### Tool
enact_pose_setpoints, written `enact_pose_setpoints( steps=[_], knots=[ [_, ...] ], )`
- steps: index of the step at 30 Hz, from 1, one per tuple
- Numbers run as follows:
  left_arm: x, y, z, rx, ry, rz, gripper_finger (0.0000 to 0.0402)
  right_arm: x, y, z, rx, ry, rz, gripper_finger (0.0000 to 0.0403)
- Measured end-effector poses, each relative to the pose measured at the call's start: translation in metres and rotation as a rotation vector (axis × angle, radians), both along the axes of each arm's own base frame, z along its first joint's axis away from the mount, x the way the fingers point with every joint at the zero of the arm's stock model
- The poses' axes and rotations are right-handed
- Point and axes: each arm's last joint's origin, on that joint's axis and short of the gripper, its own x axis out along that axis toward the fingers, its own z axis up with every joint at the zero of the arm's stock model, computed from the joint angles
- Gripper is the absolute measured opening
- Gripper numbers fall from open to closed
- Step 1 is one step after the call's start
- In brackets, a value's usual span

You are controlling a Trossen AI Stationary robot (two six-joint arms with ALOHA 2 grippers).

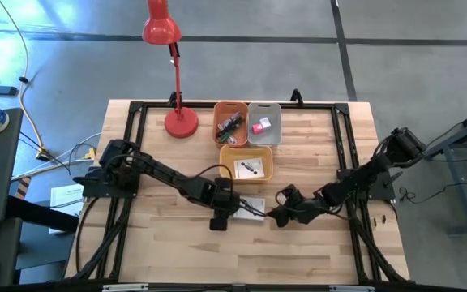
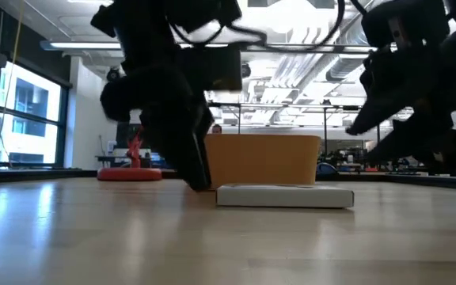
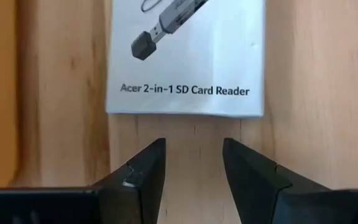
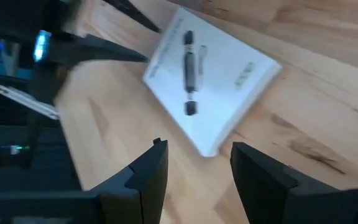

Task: Pick and place items into bin
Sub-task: Put the card reader box into the yellow bin

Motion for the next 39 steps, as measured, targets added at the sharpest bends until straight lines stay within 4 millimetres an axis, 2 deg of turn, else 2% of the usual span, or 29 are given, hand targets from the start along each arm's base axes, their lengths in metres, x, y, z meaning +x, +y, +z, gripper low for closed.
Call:
enact_pose_setpoints(
  steps=[8, 15, 21, 39],
  knots=[
    [-0.001, -0.002, 0.028, 0.045, -0.101, -0.064, 0.0149, 0.000, -0.008, -0.005, 0.013, 0.078, -0.001, 0.0165],
    [0.005, -0.003, 0.032, 0.060, -0.178, -0.132, 0.0149, 0.008, -0.017, -0.023, 0.073, 0.151, -0.026, 0.0165],
    [0.007, -0.003, 0.027, 0.070, -0.164, -0.145, 0.0149, 0.016, -0.020, -0.028, 0.109, 0.128, -0.033, 0.0165],
    [0.008, -0.003, 0.001, 0.057, -0.075, -0.134, 0.0149, 0.016, -0.020, -0.029, 0.145, 0.131, -0.060, 0.0165]
  ],
)
